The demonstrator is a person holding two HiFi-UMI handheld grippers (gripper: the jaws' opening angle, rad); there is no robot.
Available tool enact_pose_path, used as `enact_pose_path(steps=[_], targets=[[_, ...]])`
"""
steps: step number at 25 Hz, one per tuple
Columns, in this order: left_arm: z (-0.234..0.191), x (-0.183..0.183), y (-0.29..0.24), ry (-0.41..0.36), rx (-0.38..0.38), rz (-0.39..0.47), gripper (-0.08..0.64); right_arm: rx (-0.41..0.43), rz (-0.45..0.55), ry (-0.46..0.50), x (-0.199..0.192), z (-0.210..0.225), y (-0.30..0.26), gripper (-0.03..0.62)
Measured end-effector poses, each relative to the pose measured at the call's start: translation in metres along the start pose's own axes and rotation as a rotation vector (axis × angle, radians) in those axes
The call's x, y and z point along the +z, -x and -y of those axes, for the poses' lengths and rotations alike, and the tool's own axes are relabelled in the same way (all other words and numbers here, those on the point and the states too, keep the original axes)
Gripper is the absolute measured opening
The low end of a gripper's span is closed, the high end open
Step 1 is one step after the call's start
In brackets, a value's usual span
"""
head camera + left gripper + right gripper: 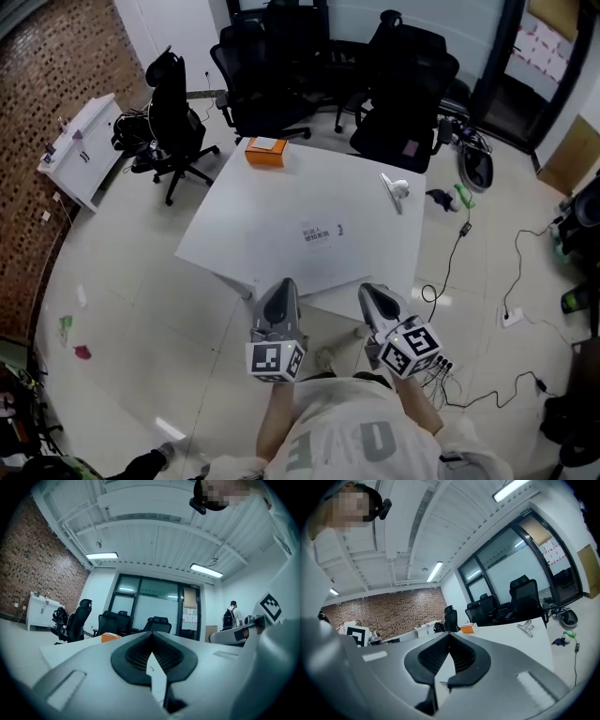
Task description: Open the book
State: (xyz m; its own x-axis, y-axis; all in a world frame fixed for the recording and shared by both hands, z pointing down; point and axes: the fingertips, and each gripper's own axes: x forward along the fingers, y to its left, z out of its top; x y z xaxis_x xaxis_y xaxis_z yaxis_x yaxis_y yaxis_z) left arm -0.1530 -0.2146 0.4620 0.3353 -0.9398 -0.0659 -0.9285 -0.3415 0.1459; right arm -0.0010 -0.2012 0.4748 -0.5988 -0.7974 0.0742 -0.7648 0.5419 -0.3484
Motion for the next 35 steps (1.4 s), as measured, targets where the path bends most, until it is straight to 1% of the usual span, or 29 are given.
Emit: enact_pose_path(steps=[3, 7, 9, 13, 17, 21, 25, 28, 29, 30, 31, 33, 35], targets=[[-0.007, -0.005, -0.016, 0.002, -0.018, -0.021, 0.015, -0.010, -0.017, -0.011, -0.004, 0.006, -0.017, 0.004], [-0.014, -0.005, -0.030, -0.006, -0.028, -0.028, 0.015, -0.017, -0.047, -0.025, -0.011, 0.012, -0.033, 0.005], [-0.019, -0.006, -0.035, -0.001, -0.020, -0.030, 0.015, -0.016, -0.060, -0.023, -0.013, 0.016, -0.040, 0.005], [-0.030, -0.010, -0.035, 0.042, 0.013, -0.030, 0.015, -0.018, -0.094, -0.021, -0.018, 0.027, -0.053, 0.005], [-0.037, -0.015, -0.036, 0.046, 0.046, -0.045, 0.015, -0.009, -0.110, -0.027, -0.019, 0.031, -0.058, 0.005], [-0.036, -0.009, -0.046, 0.034, 0.052, -0.050, 0.015, -0.008, -0.142, -0.018, -0.028, 0.045, -0.070, 0.005], [-0.037, -0.010, -0.055, 0.020, 0.064, -0.057, 0.015, -0.061, -0.259, 0.048, -0.068, 0.089, -0.093, 0.005], [-0.038, -0.023, -0.055, 0.052, 0.078, -0.080, 0.015, -0.107, -0.345, 0.082, -0.097, 0.122, -0.096, 0.009], [-0.038, -0.027, -0.054, 0.061, 0.081, -0.090, 0.015, -0.122, -0.380, 0.074, -0.108, 0.132, -0.096, 0.022], [-0.038, -0.030, -0.055, 0.064, 0.083, -0.098, 0.015, -0.134, -0.418, 0.055, -0.119, 0.141, -0.096, 0.120], [-0.038, -0.032, -0.056, 0.062, 0.084, -0.104, 0.015, -0.149, -0.454, 0.033, -0.130, 0.150, -0.095, 0.165], [-0.035, -0.034, -0.059, 0.057, 0.080, -0.108, 0.015, -0.193, -0.518, 0.015, -0.150, 0.168, -0.090, 0.164], [-0.034, -0.034, -0.063, 0.050, 0.076, -0.109, 0.015, -0.236, -0.570, 0.024, -0.165, 0.183, -0.086, 0.164]])
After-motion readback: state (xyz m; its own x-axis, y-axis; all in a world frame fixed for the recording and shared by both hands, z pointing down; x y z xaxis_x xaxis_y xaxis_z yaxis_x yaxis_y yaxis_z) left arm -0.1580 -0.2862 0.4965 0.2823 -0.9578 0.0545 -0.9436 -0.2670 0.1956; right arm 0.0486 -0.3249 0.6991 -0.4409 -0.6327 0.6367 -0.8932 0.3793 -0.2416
